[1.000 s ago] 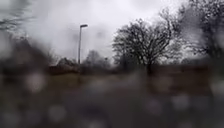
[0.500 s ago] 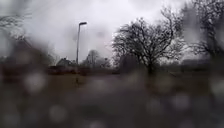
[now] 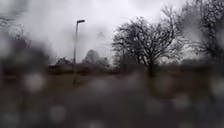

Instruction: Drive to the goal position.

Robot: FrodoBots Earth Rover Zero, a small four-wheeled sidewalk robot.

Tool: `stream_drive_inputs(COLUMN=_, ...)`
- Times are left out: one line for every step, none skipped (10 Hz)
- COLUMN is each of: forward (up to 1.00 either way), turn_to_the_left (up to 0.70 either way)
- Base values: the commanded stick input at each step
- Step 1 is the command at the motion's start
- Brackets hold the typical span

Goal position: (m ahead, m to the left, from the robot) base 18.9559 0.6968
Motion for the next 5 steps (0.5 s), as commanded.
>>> stream_drive_inputs(forward=0.85, turn_to_the_left=0.26)
stream_drive_inputs(forward=0.85, turn_to_the_left=0.34)
stream_drive_inputs(forward=0.85, turn_to_the_left=0.19)
stream_drive_inputs(forward=0.85, turn_to_the_left=0.0)
stream_drive_inputs(forward=0.85, turn_to_the_left=0.0)
